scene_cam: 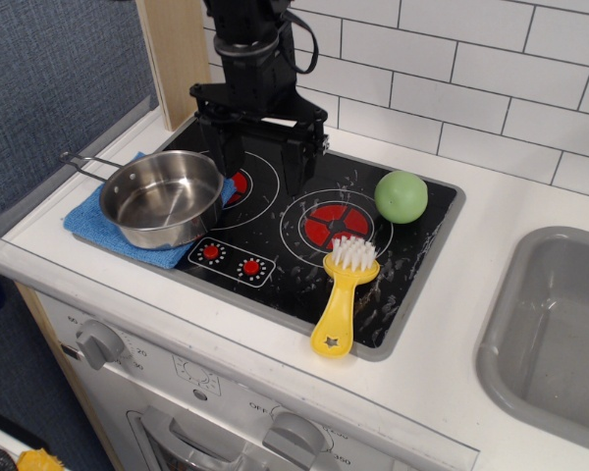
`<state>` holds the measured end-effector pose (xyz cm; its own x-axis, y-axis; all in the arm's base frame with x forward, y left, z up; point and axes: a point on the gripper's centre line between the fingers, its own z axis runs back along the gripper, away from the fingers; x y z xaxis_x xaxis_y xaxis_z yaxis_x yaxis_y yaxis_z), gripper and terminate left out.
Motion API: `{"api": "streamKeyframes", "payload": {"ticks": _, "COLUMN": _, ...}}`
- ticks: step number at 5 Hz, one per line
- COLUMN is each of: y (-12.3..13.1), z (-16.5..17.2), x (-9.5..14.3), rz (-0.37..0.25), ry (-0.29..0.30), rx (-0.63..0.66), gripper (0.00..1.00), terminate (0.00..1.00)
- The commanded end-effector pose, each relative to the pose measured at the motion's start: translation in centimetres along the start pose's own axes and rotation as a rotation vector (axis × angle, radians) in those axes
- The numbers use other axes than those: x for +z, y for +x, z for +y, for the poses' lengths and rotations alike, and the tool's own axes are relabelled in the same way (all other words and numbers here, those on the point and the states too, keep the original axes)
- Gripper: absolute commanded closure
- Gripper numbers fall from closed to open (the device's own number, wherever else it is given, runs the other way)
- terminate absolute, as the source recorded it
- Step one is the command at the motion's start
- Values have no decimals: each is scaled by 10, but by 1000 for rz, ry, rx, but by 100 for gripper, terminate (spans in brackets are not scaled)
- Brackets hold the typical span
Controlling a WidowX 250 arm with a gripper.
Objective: Move the pot and place on blue towel
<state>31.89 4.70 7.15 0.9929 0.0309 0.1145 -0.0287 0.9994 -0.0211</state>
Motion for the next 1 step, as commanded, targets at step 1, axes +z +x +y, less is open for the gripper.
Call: {"api": "streamKeyframes", "payload": {"ticks": 1, "y": 0, "z": -4, "x": 11, "rz": -37, "ry": 4, "rx": -14, "gripper": 0, "terminate": 100}}
